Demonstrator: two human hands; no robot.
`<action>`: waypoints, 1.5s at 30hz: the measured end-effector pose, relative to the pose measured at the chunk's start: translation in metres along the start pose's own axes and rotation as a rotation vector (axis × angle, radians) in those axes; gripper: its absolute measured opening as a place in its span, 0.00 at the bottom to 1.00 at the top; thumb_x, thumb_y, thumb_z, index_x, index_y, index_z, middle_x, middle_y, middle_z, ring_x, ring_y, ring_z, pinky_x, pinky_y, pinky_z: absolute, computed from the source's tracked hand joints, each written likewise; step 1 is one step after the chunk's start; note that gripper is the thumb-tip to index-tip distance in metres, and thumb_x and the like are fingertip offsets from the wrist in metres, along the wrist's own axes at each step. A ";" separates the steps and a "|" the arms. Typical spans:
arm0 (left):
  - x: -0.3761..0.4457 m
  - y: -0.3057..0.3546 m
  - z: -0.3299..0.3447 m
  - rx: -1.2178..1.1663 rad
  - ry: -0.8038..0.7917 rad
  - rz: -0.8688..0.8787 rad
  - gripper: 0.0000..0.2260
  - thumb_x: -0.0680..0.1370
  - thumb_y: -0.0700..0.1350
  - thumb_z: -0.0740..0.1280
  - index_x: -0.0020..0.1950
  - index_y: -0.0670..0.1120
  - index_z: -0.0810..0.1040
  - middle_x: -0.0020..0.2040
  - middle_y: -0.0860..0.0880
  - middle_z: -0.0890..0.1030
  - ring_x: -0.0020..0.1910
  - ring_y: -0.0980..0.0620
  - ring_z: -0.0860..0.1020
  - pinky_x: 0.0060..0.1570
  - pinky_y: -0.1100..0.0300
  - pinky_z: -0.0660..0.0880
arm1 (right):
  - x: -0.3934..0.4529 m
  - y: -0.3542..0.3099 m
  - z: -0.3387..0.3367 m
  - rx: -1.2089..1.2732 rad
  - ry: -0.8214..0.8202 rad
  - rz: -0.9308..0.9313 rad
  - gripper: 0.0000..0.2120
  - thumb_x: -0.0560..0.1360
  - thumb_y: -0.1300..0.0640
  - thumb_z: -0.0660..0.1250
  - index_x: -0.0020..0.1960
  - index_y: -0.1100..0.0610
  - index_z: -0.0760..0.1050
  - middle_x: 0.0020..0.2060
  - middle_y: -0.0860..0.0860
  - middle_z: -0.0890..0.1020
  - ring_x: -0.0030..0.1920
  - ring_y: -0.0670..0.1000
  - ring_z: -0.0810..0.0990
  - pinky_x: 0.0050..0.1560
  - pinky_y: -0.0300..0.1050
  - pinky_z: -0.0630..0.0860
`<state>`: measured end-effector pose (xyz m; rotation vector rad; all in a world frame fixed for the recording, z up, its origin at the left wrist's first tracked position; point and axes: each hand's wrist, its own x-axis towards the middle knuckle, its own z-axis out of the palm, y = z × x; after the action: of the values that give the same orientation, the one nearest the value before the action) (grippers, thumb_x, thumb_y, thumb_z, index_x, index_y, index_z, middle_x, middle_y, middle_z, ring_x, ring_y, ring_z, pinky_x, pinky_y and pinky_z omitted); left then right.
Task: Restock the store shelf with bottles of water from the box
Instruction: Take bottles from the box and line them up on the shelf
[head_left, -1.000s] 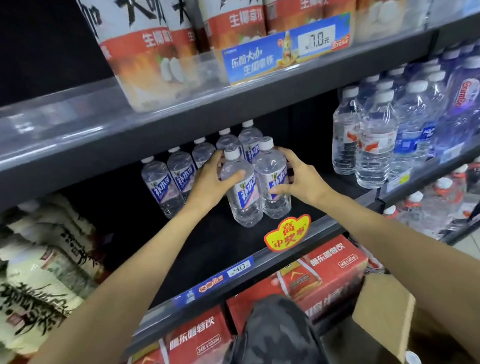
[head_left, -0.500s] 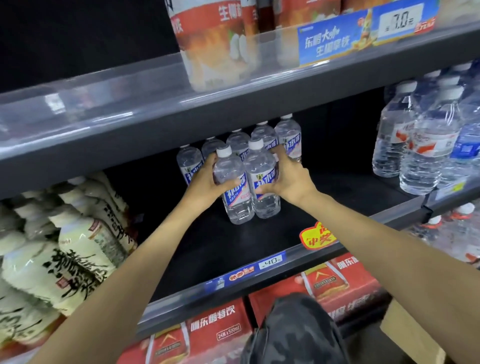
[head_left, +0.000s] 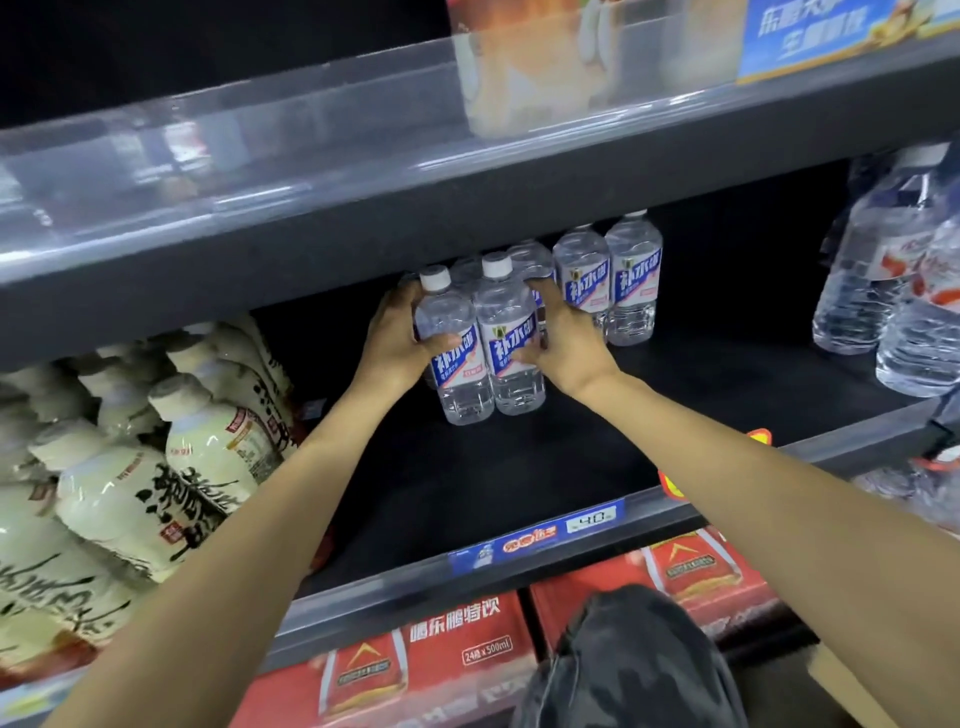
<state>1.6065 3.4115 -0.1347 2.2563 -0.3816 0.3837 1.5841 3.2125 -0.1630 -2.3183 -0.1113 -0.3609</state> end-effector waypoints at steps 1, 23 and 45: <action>0.000 -0.001 -0.001 -0.008 0.010 0.000 0.25 0.70 0.42 0.76 0.65 0.44 0.72 0.62 0.49 0.77 0.60 0.53 0.76 0.57 0.60 0.73 | 0.002 -0.001 0.002 0.004 0.001 0.006 0.37 0.71 0.60 0.75 0.73 0.51 0.59 0.45 0.56 0.81 0.46 0.57 0.82 0.53 0.55 0.79; -0.001 -0.006 -0.005 0.145 0.033 -0.015 0.25 0.73 0.43 0.73 0.68 0.45 0.70 0.64 0.46 0.74 0.64 0.48 0.73 0.59 0.58 0.70 | 0.013 -0.004 0.017 -0.005 -0.008 -0.009 0.38 0.73 0.60 0.73 0.76 0.51 0.56 0.47 0.56 0.81 0.47 0.55 0.82 0.54 0.54 0.79; -0.051 0.101 0.055 0.645 -0.187 0.438 0.19 0.78 0.42 0.63 0.70 0.49 0.70 0.68 0.49 0.72 0.69 0.48 0.67 0.64 0.52 0.69 | -0.087 0.038 -0.127 -0.847 -0.075 -0.161 0.21 0.78 0.52 0.63 0.69 0.56 0.65 0.61 0.54 0.76 0.61 0.58 0.75 0.51 0.53 0.75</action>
<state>1.5287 3.3126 -0.1224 2.8404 -0.9729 0.5842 1.4794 3.0980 -0.1305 -3.1724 -0.2139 -0.4623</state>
